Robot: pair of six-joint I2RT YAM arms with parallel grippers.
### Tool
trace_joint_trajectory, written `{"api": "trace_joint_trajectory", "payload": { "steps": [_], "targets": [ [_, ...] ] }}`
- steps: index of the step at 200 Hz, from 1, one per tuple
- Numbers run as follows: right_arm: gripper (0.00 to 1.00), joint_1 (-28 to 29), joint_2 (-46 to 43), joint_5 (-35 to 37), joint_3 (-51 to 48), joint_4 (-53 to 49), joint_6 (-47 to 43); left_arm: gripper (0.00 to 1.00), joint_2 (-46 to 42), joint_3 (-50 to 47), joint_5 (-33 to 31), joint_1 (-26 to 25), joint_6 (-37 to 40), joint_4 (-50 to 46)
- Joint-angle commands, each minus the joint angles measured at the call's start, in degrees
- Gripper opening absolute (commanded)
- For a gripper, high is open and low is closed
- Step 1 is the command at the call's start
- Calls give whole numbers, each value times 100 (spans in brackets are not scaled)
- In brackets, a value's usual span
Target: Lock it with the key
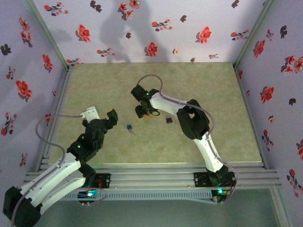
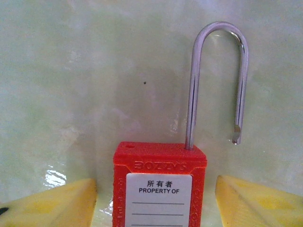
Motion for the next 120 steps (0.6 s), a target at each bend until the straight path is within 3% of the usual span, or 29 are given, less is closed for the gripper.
{"api": "trace_joint_trajectory", "payload": {
  "steps": [1, 120],
  "targets": [
    [65, -48, 132, 43, 172, -187, -117, 100, -75, -74, -218, 33, -57, 143],
    [45, -51, 130, 27, 73, -210, -85, 100, -74, -83, -222, 35, -36, 170]
  ]
}}
